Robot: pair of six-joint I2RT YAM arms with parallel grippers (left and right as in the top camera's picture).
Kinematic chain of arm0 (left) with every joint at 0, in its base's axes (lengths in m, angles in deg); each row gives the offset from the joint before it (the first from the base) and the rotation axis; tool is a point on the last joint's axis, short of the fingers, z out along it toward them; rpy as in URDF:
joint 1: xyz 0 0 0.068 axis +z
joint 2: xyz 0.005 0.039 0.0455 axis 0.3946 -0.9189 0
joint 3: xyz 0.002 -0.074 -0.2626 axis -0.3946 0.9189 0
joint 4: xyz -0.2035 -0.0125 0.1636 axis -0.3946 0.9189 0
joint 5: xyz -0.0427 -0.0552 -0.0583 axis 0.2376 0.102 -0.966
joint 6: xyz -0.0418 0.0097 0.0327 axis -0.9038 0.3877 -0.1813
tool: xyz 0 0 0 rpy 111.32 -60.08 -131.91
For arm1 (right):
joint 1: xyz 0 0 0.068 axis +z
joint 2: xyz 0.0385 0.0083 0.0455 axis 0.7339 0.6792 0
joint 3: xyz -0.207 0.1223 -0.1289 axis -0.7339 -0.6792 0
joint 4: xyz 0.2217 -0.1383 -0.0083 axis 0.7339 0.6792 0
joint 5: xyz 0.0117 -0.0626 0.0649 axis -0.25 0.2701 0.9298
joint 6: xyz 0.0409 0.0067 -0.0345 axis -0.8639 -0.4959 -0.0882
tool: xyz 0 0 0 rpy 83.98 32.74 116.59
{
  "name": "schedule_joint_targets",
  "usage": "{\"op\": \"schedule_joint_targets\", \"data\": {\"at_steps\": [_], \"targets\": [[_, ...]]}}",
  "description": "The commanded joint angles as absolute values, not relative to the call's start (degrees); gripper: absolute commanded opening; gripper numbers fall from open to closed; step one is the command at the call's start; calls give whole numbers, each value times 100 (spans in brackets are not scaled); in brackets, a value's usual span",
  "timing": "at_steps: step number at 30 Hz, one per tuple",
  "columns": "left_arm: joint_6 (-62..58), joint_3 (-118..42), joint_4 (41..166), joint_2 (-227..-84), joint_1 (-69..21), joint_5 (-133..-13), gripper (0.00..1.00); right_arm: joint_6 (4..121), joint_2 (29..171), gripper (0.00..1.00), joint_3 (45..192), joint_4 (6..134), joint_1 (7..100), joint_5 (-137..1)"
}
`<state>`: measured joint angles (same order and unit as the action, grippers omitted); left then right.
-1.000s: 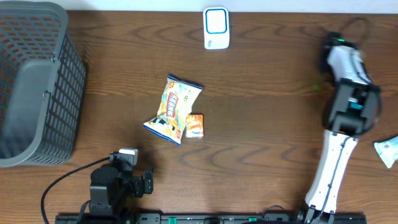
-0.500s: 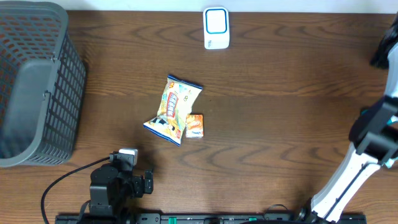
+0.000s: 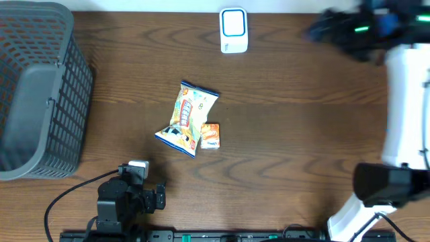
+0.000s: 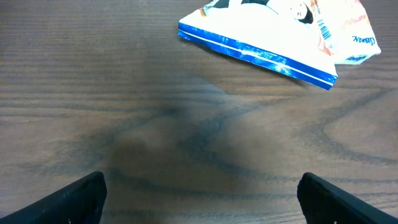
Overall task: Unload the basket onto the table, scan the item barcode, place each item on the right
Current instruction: 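Reach the right gripper to the small orange packet and grasp it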
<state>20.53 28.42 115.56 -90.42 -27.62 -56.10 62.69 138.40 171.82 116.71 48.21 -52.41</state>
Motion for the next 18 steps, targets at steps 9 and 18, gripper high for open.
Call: {"op": "schedule_joint_targets", "data": {"at_steps": [9,18], "targets": [[2051,2844,11693,-9025,-2743,-5661,98,6468,14505,99,15036,10974,7800,-5665],[2051,2844,11693,-9025,-2743,-5661,98,4468,14550,95,13952,10552,8585,-6355]]}}
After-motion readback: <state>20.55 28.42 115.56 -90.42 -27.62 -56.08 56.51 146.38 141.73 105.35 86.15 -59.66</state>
